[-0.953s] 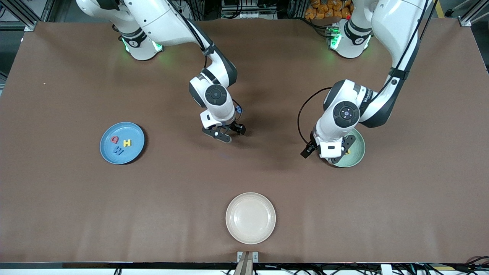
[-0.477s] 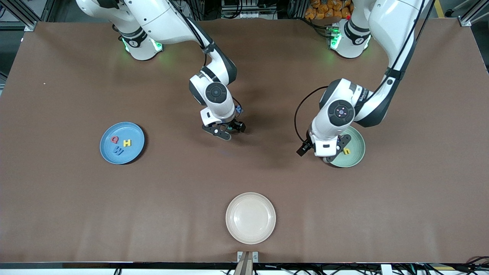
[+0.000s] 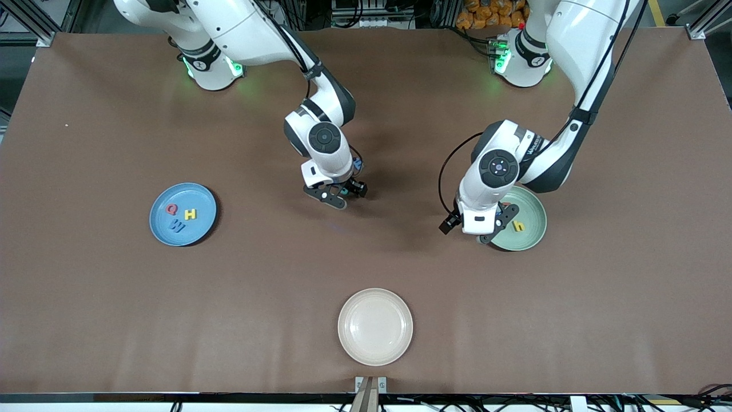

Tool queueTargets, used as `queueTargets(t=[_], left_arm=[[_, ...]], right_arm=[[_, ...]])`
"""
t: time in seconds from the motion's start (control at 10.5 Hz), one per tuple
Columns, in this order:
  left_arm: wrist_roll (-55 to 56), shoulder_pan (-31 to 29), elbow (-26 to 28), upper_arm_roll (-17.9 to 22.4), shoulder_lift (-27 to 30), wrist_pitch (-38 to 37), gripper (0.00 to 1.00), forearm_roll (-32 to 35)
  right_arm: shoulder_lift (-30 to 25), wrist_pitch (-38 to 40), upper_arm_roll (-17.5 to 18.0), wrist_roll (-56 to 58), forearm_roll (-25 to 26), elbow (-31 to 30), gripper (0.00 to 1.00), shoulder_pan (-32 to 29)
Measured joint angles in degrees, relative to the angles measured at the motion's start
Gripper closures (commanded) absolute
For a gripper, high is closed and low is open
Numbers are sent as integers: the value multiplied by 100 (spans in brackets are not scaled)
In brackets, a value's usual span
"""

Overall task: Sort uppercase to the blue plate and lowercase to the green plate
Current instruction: 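Lower the right gripper and grasp the teal R, then place the R on the blue plate while the left gripper reaches the 3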

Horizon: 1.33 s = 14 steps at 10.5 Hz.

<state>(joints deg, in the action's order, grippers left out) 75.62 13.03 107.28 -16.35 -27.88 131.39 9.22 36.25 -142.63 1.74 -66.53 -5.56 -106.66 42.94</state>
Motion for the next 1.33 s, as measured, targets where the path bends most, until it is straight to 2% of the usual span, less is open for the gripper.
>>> queueTargets(t=[0.86, 1.05, 1.33], left_arm=[[-250, 138, -1, -67, -90, 14, 0, 10], [-248, 292, 1, -95, -217, 14, 0, 7], [-206, 440, 2, -239, -412, 16, 0, -401]], right_arm=[[-54, -149, -40, -7, 138, -4, 100, -63], [-139, -54, -116, 29, 384, 72, 100, -408], [-316, 871, -219, 372, 966, 279, 100, -1197]])
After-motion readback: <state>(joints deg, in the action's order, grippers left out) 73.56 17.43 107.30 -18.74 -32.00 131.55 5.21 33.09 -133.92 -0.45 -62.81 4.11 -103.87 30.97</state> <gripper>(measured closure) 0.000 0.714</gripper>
